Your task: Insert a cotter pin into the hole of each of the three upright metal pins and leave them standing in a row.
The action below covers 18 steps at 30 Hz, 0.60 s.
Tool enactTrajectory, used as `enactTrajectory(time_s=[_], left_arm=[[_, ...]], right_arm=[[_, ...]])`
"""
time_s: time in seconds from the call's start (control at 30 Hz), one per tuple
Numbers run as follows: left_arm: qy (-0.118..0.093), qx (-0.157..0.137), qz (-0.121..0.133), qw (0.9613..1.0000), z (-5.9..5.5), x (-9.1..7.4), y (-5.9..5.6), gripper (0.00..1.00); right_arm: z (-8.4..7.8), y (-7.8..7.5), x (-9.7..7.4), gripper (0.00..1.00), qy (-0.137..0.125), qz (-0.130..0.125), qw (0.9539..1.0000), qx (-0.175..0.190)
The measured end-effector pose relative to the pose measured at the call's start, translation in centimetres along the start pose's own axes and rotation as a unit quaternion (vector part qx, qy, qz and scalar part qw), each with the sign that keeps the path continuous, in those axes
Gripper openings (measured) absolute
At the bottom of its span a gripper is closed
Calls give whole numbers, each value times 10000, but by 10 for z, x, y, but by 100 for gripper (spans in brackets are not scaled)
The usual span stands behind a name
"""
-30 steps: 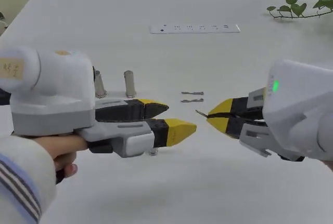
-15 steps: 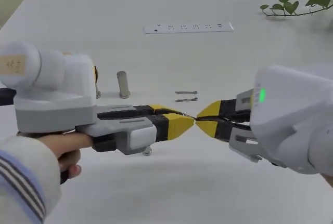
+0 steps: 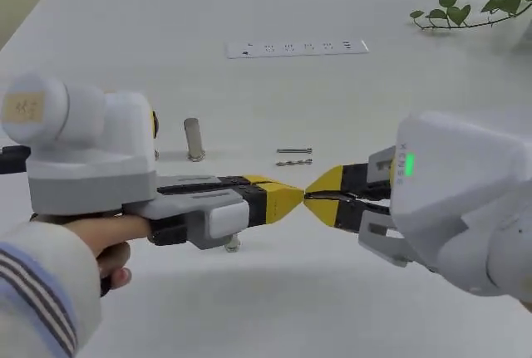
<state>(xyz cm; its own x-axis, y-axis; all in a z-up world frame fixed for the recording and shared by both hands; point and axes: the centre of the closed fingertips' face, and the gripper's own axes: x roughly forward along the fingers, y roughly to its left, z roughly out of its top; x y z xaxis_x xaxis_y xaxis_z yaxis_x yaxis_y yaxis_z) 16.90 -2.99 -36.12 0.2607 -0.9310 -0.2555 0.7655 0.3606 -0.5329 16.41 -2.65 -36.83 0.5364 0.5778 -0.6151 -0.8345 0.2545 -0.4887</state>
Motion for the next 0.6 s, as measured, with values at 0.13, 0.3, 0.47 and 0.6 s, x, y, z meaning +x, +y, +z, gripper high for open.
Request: enactTrajectory(time_s=[0.13, 0.3, 0.47, 0.6], left_arm=[[4, -1, -8, 10000, 0, -1, 0, 0], [40, 83, -41, 9999, -1, -3, 0, 0], [72, 42, -12, 10000, -3, -4, 0, 0], [126, 54, 41, 9999, -4, -4, 0, 0]], right_arm=[[1, 0, 0, 0, -7, 7, 10000, -30], [3, 2, 0, 0, -5, 32, 10000, -85], [3, 3, 1, 0, 16, 43, 9999, -126], [2, 4, 1, 0, 28, 55, 9999, -139]])
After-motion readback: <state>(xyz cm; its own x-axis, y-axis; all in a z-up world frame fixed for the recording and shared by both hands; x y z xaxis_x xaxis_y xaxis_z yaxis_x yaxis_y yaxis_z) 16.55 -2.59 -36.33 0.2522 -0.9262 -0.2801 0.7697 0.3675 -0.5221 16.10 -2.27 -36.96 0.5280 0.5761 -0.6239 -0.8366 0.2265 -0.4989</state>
